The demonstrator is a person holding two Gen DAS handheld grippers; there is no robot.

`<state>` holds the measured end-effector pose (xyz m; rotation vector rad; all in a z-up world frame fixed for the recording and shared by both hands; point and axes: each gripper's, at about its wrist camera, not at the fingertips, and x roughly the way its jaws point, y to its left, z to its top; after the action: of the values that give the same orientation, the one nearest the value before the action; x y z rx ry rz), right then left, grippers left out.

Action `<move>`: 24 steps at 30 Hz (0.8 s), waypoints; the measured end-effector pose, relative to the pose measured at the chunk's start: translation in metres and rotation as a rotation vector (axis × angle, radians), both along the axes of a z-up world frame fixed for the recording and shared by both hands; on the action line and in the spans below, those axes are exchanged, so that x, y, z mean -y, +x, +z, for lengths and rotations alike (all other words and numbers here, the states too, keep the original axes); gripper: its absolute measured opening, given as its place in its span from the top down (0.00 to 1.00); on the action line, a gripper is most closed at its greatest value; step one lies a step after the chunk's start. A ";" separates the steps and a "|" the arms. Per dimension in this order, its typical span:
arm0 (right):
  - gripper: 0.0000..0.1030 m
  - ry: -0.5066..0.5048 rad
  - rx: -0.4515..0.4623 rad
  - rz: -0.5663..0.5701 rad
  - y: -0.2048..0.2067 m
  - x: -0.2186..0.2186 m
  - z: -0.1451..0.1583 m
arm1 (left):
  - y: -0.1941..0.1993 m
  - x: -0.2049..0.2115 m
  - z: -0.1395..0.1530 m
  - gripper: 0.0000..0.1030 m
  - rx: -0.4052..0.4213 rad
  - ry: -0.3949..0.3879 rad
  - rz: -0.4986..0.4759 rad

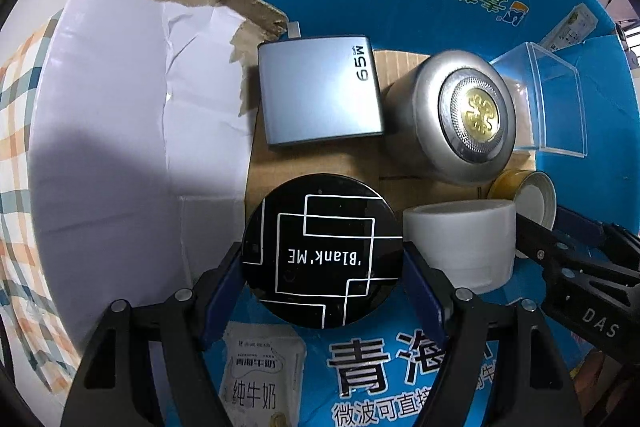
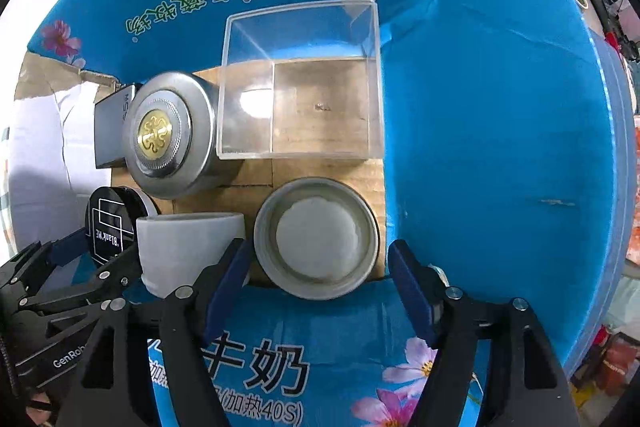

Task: Organize rigid objects
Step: 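Lift both tools out of the blue box toward the last items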

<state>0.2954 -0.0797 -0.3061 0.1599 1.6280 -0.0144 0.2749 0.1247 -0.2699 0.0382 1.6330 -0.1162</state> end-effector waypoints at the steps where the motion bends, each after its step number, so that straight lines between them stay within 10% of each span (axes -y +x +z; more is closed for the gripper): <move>1: 0.26 -0.012 0.001 0.009 0.000 -0.002 0.001 | -0.006 0.001 -0.001 0.27 -0.003 0.002 0.001; 9: 0.15 -0.086 0.045 0.056 -0.010 -0.003 0.026 | -0.015 0.015 0.021 0.00 0.076 0.035 -0.032; 24: 0.00 -0.028 0.220 0.102 -0.059 -0.009 0.110 | -0.055 -0.005 0.096 0.00 0.233 0.035 0.020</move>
<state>0.2365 -0.0710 -0.1957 0.0546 1.4139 0.0571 0.2196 0.1300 -0.1734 0.0596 1.4022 -0.0651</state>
